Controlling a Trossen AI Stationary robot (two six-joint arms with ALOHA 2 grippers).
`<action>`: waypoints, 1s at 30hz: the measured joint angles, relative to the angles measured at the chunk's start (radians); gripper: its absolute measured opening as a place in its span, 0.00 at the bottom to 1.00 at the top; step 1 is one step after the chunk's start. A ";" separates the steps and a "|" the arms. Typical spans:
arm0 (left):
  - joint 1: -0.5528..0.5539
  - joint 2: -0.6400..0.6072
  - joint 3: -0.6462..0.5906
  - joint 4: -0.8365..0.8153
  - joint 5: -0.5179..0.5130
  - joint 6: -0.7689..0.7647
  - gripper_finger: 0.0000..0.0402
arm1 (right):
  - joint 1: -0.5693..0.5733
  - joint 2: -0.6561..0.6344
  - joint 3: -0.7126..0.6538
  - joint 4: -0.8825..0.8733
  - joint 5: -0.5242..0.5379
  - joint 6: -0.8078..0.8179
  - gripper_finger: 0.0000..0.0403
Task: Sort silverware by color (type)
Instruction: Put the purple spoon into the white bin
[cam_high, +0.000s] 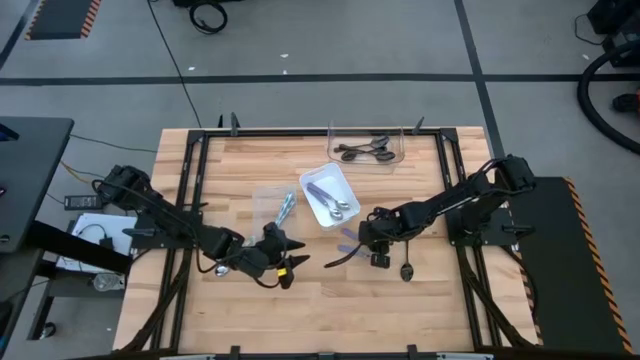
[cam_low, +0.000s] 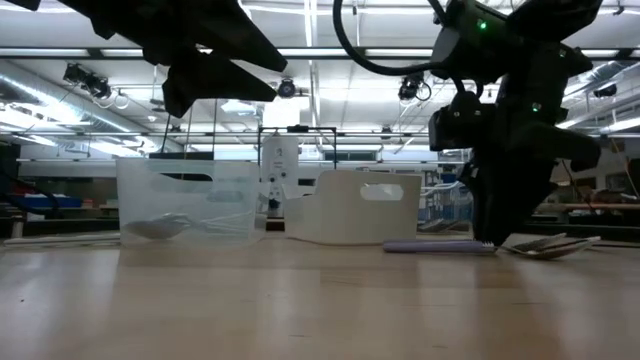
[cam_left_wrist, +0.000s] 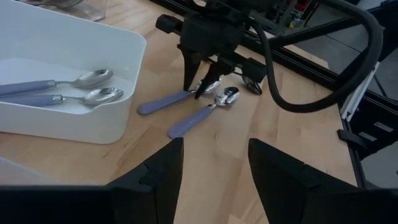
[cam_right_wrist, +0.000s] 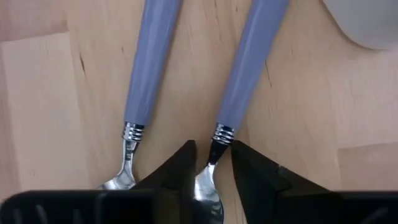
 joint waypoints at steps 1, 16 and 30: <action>-0.001 0.000 0.000 -0.001 0.000 0.002 0.47 | 0.000 0.000 -0.001 0.000 0.000 0.001 0.24; -0.010 0.000 0.000 -0.108 -0.012 0.086 0.47 | 0.005 -0.008 -0.001 -0.012 -0.012 0.052 0.04; 0.011 -0.001 0.000 -0.143 -0.046 0.119 0.47 | 0.030 -0.150 0.000 -0.035 -0.008 0.107 0.03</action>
